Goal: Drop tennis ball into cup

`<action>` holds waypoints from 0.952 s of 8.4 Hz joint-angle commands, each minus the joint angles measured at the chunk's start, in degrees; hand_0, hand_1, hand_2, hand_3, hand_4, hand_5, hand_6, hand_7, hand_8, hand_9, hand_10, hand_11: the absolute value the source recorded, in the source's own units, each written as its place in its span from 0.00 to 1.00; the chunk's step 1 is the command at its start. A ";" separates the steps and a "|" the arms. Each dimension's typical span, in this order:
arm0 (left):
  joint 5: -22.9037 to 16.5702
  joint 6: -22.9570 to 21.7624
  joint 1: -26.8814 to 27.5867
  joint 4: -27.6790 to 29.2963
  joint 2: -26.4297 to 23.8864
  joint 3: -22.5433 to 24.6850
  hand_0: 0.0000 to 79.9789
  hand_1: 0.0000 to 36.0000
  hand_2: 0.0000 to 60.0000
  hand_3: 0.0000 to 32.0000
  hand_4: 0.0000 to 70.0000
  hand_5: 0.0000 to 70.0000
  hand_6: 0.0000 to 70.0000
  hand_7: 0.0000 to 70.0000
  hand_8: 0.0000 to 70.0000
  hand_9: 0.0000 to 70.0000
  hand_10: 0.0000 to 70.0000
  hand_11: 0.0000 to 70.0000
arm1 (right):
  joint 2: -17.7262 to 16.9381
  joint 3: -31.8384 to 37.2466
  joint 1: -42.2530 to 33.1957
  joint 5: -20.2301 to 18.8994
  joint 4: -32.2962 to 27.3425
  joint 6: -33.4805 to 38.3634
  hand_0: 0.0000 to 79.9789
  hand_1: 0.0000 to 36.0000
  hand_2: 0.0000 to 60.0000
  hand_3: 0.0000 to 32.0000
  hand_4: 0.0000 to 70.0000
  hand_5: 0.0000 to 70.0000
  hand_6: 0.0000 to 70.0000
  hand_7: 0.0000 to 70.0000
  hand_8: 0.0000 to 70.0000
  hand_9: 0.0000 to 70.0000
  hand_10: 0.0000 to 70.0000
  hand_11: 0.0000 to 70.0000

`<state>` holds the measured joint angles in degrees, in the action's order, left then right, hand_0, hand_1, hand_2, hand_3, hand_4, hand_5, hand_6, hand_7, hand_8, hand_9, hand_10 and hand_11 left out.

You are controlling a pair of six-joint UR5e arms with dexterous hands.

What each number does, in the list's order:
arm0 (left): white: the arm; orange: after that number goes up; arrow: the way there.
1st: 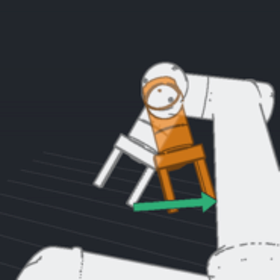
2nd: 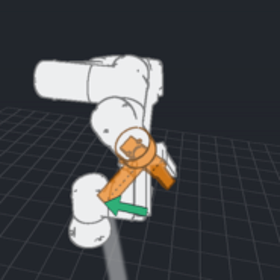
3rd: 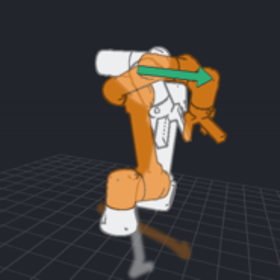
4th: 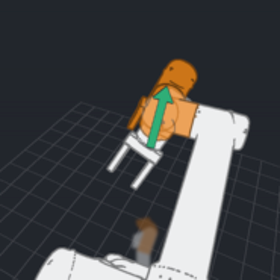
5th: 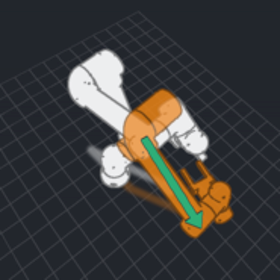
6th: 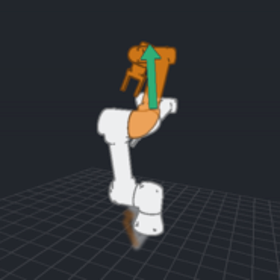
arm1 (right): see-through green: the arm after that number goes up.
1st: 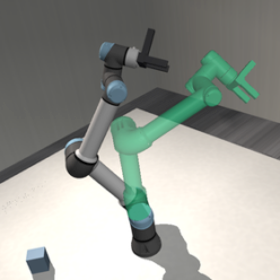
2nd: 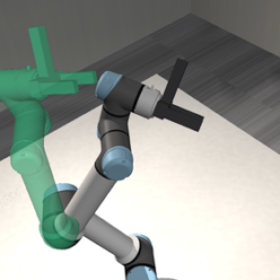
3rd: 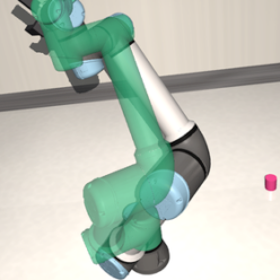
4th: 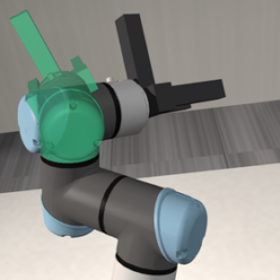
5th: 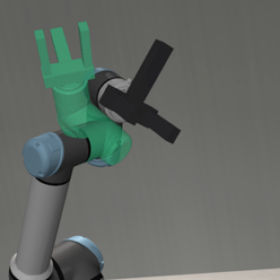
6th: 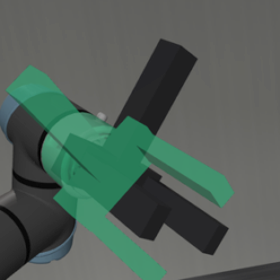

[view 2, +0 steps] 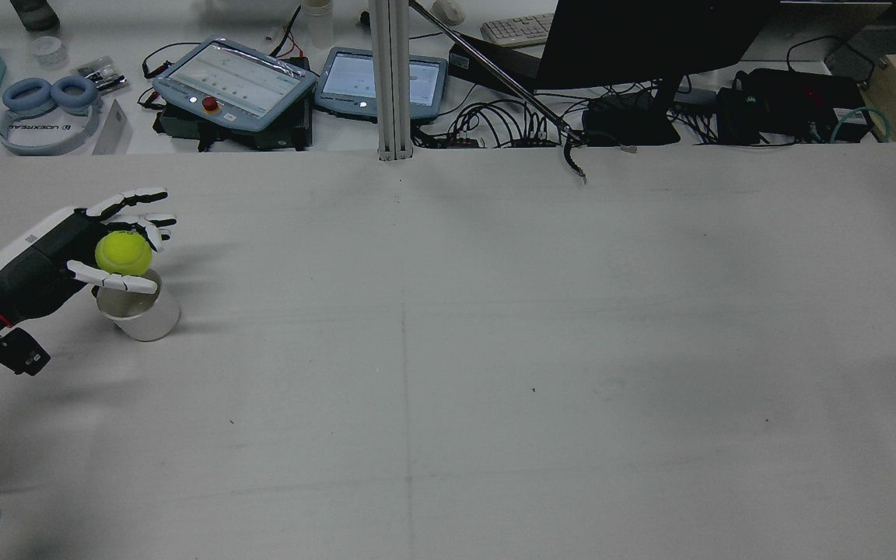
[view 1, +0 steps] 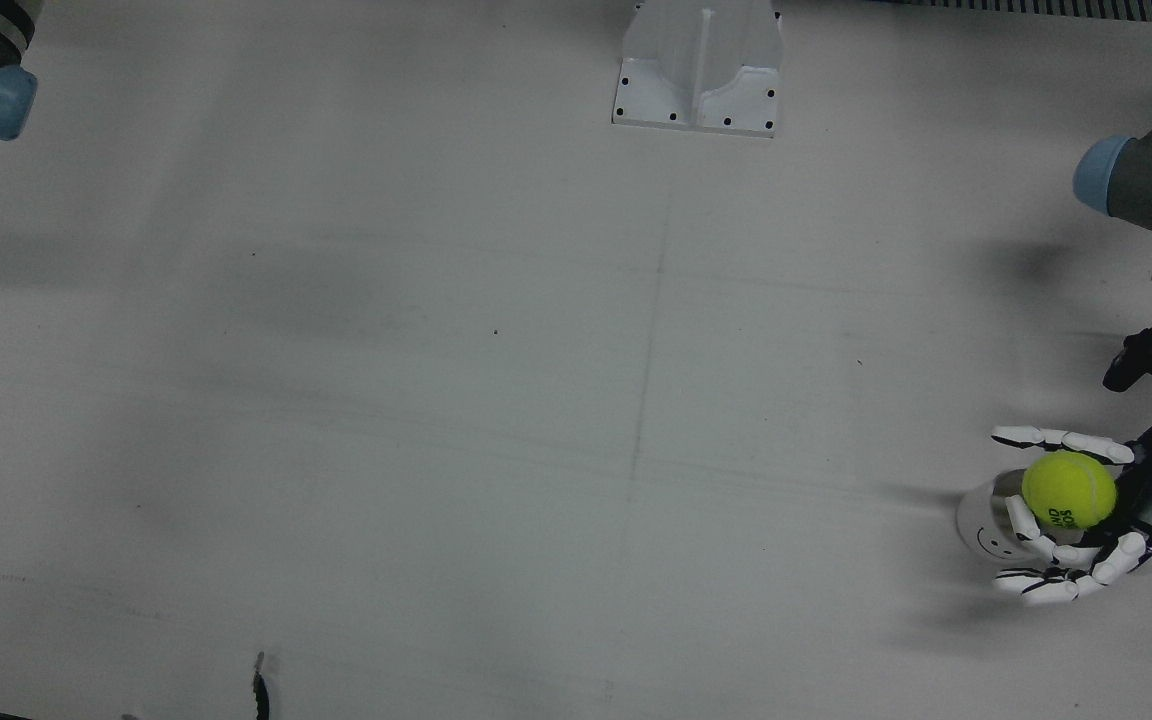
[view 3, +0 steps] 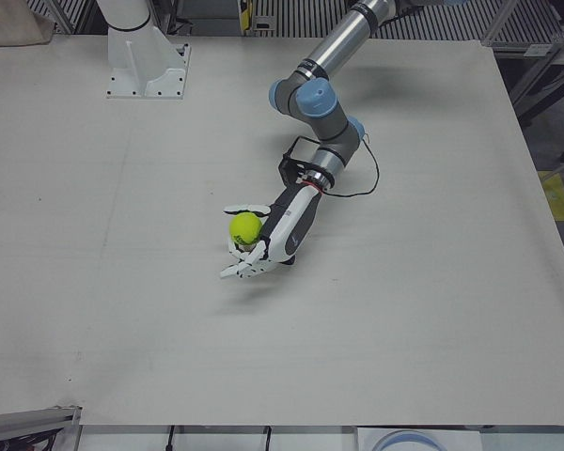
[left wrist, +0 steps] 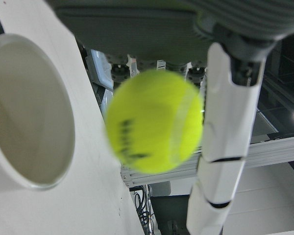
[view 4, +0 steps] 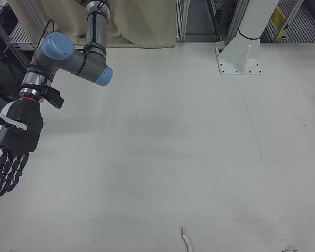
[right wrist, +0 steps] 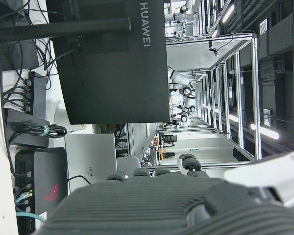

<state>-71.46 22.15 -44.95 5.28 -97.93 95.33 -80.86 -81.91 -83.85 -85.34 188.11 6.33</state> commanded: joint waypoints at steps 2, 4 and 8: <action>0.09 -0.35 -0.22 2.80 3.26 0.29 0.86 0.78 0.15 0.00 0.19 0.23 0.54 0.46 0.29 0.32 0.22 0.36 | 0.00 0.00 0.00 0.00 -0.03 0.00 0.00 0.00 0.00 0.00 0.00 0.00 0.00 0.00 0.00 0.00 0.00 0.00; -0.17 -1.84 -1.09 1.94 3.36 3.35 0.93 0.83 0.12 0.00 0.20 0.22 0.41 0.42 0.26 0.28 0.19 0.32 | 0.08 0.00 0.00 0.00 -0.03 0.00 0.00 0.00 0.00 0.00 0.00 0.00 0.00 0.00 0.00 0.00 0.00 0.00; -6.84 -10.28 -13.18 -12.39 2.22 12.40 0.71 0.48 0.00 0.00 0.25 0.22 0.60 0.36 0.32 0.23 0.19 0.30 | 0.00 0.00 0.00 0.00 -0.03 0.00 0.00 0.00 0.00 0.00 0.00 0.00 0.00 0.00 0.00 0.00 0.00 0.00</action>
<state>-74.10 14.21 -51.12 -2.25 -95.13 103.00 -80.82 -81.91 -83.85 -85.34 188.16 6.33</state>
